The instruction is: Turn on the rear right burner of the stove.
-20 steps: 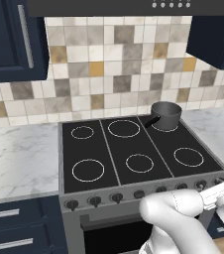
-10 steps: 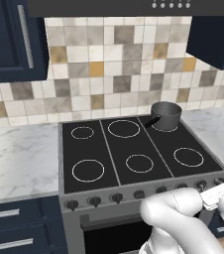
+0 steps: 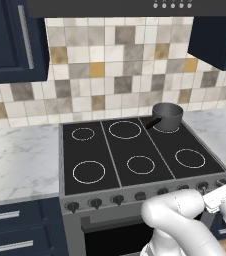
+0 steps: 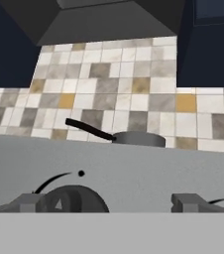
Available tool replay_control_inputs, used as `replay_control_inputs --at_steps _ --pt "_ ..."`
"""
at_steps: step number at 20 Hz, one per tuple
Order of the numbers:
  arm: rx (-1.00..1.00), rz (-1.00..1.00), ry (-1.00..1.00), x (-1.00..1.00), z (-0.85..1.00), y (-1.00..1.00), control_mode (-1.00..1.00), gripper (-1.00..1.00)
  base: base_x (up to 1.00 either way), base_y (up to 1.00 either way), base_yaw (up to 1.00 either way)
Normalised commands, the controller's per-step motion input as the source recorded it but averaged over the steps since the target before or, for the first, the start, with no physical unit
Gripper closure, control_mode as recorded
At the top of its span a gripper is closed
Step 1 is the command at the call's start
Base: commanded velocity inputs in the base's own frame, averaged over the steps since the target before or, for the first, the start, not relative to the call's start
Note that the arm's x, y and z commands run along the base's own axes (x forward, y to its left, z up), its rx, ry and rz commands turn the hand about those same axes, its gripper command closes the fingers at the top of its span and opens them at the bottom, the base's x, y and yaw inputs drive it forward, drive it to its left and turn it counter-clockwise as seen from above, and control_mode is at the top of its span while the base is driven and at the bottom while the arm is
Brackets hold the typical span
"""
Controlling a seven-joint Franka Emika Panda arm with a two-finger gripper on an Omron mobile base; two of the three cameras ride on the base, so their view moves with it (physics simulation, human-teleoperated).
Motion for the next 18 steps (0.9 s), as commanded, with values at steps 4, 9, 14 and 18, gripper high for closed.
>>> replay_control_inputs --at_steps 4,9,14,18 --pt "0.0 0.13 0.08 0.2 -0.4 0.0 -1.0 1.0 0.0 0.0 0.0" --pt "0.0 0.07 0.02 0.23 -0.32 0.1 -1.0 1.0 0.0 0.0 0.0" --pt "0.02 0.02 0.0 0.12 -0.28 0.04 -1.0 1.0 0.0 0.0 0.0" --pt "-0.01 0.07 0.02 0.0 -0.26 0.25 -1.0 1.0 0.0 0.0 0.0"
